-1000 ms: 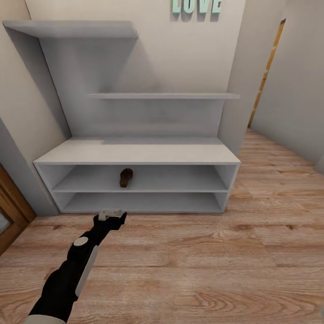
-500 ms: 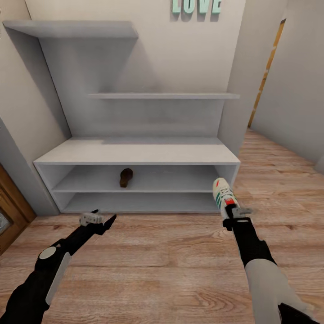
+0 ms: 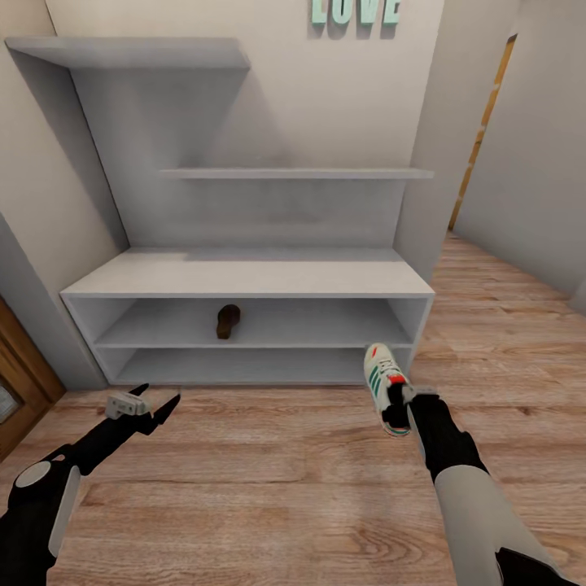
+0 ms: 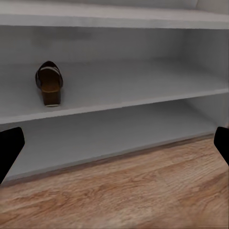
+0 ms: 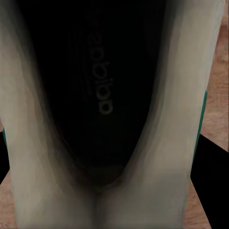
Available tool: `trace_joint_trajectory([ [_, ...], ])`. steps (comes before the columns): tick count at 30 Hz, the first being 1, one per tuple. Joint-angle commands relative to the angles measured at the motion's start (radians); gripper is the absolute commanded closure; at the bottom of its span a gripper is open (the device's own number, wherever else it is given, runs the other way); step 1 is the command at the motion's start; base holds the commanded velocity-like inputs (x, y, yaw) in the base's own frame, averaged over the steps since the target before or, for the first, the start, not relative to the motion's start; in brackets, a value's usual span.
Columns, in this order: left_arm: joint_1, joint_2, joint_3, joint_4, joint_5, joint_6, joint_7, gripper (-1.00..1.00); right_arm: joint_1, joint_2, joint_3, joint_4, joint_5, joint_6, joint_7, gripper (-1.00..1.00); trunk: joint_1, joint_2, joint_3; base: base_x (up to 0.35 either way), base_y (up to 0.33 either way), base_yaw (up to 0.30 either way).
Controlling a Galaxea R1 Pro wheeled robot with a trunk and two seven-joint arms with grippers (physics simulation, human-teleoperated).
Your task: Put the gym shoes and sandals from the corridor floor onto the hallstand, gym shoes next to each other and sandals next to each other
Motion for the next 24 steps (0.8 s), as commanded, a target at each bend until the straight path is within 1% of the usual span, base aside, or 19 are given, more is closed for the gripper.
trace_joint_trajectory([
  [1, -0.001, 0.0, 0.002, -0.001, -0.001, 0.008, -0.007, -1.0, -0.001, 0.001, -0.005, -0.002, 0.007, 0.012, 0.008, 1.0, 0.0, 0.0, -0.001, 0.0, 0.0, 0.0],
  [6, -0.001, -0.001, 0.002, -0.003, -0.004, 0.008, -0.018, -1.0, -0.001, 0.001, -0.004, 0.001, -0.005, 0.04, 0.006, 1.0, 0.0, 0.0, -0.001, 0.0, 0.0, 0.0],
  [9, -0.001, -0.001, 0.001, -0.004, -0.005, 0.007, -0.08, -1.0, -0.001, 0.001, -0.004, 0.005, -0.008, 0.044, 0.002, 1.0, 0.0, 0.0, -0.001, 0.0, 0.0, 0.0],
  [10, -0.001, -0.001, 0.001, -0.005, -0.006, 0.007, -0.122, -1.0, -0.001, 0.001, -0.004, 0.01, -0.008, 0.046, 0.001, 1.0, 0.0, 0.0, -0.001, 0.0, 0.0, 0.0],
  [11, -0.001, -0.001, 0.001, -0.006, -0.006, 0.007, -0.146, -1.0, -0.001, 0.001, -0.004, 0.014, -0.008, 0.046, 0.001, 1.0, 0.0, 0.0, -0.001, 0.0, 0.0, 0.0],
  [12, -0.001, -0.001, 0.001, -0.007, -0.007, 0.007, -0.194, -1.0, -0.001, 0.001, -0.004, 0.028, -0.008, 0.047, 0.0, 1.0, 0.0, 0.0, -0.001, 0.0, 0.0, 0.0],
  [13, -0.001, 0.0, 0.001, -0.008, -0.008, 0.007, -0.218, -1.0, -0.001, 0.001, -0.004, 0.035, -0.008, 0.047, -0.001, 1.0, 0.0, 0.0, -0.001, 0.0, 0.0, 0.0],
  [14, -0.001, 0.0, 0.001, -0.008, -0.008, 0.007, -0.263, -1.0, -0.003, 0.001, -0.004, 0.049, -0.008, 0.047, -0.001, 1.0, 0.0, 0.0, -0.001, 0.0, 0.0, 0.0],
  [15, -0.001, 0.0, 0.0, -0.01, -0.01, 0.007, -0.322, -1.0, -0.006, 0.001, -0.004, 0.062, -0.007, 0.047, -0.002, 1.0, 0.0, 0.0, -0.001, 0.0, 0.0, 0.0],
  [16, -0.001, 0.0, -0.003, -0.011, -0.014, 0.007, -0.353, -1.0, -0.008, 0.001, -0.004, 0.067, -0.007, 0.047, -0.003, 1.0, 0.0, 0.0, -0.001, 0.0, 0.0, 0.0],
  [17, -0.001, 0.001, -0.008, -0.015, -0.026, 0.007, -0.375, -1.0, -0.008, 0.001, -0.004, 0.07, -0.007, 0.047, -0.003, 1.0, 0.0, 0.0, -0.001, 0.0, 0.0, 0.0],
  [18, -0.001, 0.001, -0.019, -0.019, -0.05, 0.007, -0.392, -1.0, -0.009, 0.001, -0.004, 0.071, -0.007, 0.047, -0.003, 1.0, 0.0, 0.0, -0.001, 0.0, 0.0, 0.0],
  [19, -0.001, 0.001, -0.037, -0.022, -0.084, 0.008, -0.404, -1.0, -0.009, 0.0, -0.004, 0.072, -0.007, 0.048, -0.002, 1.0, 0.0, 0.0, -0.001, 0.0, 0.0, 0.0],
  [20, -0.001, 0.0, -0.06, -0.024, -0.124, 0.008, -0.411, -1.0, -0.01, -0.001, -0.004, 0.073, -0.007, 0.048, -0.002, 1.0, 0.0, 0.0, -0.001, 0.0, 0.0, 0.0],
  [21, -0.001, -0.003, -0.105, -0.026, -0.194, 0.011, -0.419, -1.0, -0.01, -0.001, -0.004, 0.074, -0.007, 0.047, -0.002, 1.0, 0.0, 0.0, -0.001, 0.0, 0.0, 0.0],
  [22, -0.001, -0.006, -0.126, -0.026, -0.22, 0.012, -0.422, -1.0, -0.01, -0.001, -0.004, 0.075, -0.006, 0.046, -0.001, 1.0, 0.0, 0.0, -0.001, 0.0, 0.0, 0.0],
  [24, -0.001, -0.009, -0.138, -0.027, -0.236, 0.014, -0.424, -1.0, -0.01, -0.002, -0.004, 0.075, -0.006, 0.046, -0.001, 1.0, 0.0, 0.0, -0.001, 0.0, 0.0, 0.0],
])
